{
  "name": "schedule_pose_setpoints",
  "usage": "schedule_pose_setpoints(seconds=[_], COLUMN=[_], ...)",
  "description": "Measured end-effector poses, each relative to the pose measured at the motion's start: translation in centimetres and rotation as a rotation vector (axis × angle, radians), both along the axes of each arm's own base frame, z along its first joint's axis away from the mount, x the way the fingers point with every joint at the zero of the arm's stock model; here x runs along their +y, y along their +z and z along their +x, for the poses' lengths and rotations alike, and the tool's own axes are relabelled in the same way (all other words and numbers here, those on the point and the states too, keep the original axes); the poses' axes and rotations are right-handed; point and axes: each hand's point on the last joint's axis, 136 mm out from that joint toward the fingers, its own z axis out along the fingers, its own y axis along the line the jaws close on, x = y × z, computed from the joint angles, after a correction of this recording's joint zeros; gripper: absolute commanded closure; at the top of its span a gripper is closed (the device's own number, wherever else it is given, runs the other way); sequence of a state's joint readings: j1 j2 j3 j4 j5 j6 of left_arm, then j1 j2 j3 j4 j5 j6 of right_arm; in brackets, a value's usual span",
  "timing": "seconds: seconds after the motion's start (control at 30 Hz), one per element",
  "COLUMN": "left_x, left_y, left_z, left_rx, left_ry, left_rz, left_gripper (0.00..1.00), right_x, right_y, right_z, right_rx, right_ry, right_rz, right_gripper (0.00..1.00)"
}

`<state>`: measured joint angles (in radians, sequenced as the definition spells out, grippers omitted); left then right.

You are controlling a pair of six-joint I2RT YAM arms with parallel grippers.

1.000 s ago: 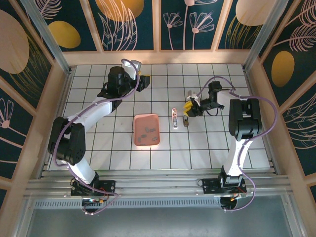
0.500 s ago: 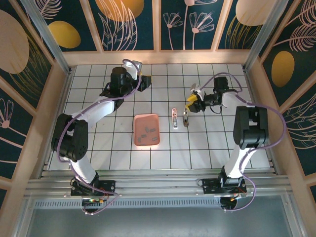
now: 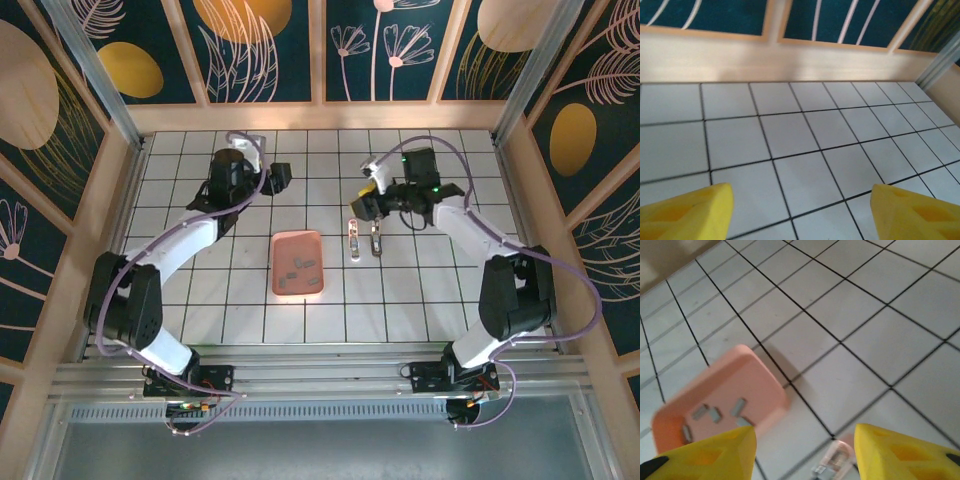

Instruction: Load the staples into the stapler

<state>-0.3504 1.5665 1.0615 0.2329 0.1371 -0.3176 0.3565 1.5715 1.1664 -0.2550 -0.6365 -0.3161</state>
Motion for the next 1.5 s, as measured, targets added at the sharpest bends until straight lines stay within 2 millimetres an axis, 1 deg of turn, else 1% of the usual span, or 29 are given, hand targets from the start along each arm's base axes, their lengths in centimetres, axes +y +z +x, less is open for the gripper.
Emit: schedule_pose_setpoints(seconds=[0.17,0.27,0.3,0.37,0.47,0.5,0.53,0.57,0.63,0.73,0.83,1.0,1.07,1.17,1.27,1.4,1.5], left_x=[4.5,6.8,7.2,7.7,7.9,8.0,8.1,8.1,8.4,9.7,10.8,12.2,12.8,13.7,14.0,14.2,14.2], left_y=[-1.1,-1.8,-1.9,-2.1,-2.8,-3.2,-3.6,-4.0,-4.7,-5.3,-5.8,-7.8,-8.8,-9.8,-9.9,-9.4,-9.4], left_z=[-1.2,-2.0,-2.3,-2.7,-3.6,-3.9,-4.2,-4.5,-4.8,-4.9,-4.9,-5.8,-6.4,-7.2,-7.5,-7.7,-7.9], left_rx=[0.082,0.125,0.14,0.166,0.227,0.247,0.278,0.301,0.341,0.384,0.412,0.468,0.493,0.52,0.522,0.504,0.505], left_ry=[0.11,0.163,0.176,0.188,0.201,0.206,0.216,0.225,0.251,0.309,0.355,0.405,0.424,0.451,0.463,0.469,0.47], left_rz=[-0.047,-0.058,-0.061,-0.067,-0.08,-0.082,-0.089,-0.095,-0.104,-0.142,-0.174,-0.163,-0.155,-0.145,-0.142,-0.147,-0.146], left_gripper=[0.22,0.16,0.16,0.14,0.08,0.07,0.06,0.02,0.01,0.01,0.01,0.01,0.01,0.01,0.01,0.01,0.01], right_x=[4.9,7.8,8.7,10.5,13.6,14.0,14.9,15.6,16.4,16.9,17.1,16.4,15.8,14.9,14.6,14.3,14.1], right_y=[0.0,-0.1,-0.2,-0.5,-1.4,-1.7,-2.4,-3.0,-4.1,-5.7,-6.8,-9.3,-10.7,-12.4,-13.5,-14.4,-14.8], right_z=[-3.5,-5.3,-6.0,-7.2,-8.2,-8.3,-8.4,-8.2,-7.6,-6.4,-5.7,-6.0,-6.4,-6.8,-6.7,-6.8,-6.9], right_rx=[0.083,0.114,0.127,0.154,0.193,0.209,0.238,0.261,0.3,0.363,0.391,0.46,0.486,0.524,0.542,0.553,0.56], right_ry=[-0.07,-0.116,-0.133,-0.158,-0.188,-0.203,-0.228,-0.255,-0.309,-0.394,-0.45,-0.504,-0.516,-0.535,-0.547,-0.553,-0.556], right_rz=[0.005,0.002,-0.001,-0.012,-0.042,-0.055,-0.08,-0.097,-0.126,-0.181,-0.228,-0.345,-0.398,-0.461,-0.494,-0.52,-0.54], right_gripper=[0.54,0.55,0.55,0.54,0.55,0.55,0.55,0.57,0.59,0.58,0.57,0.57,0.58,0.61,0.63,0.64,0.64])
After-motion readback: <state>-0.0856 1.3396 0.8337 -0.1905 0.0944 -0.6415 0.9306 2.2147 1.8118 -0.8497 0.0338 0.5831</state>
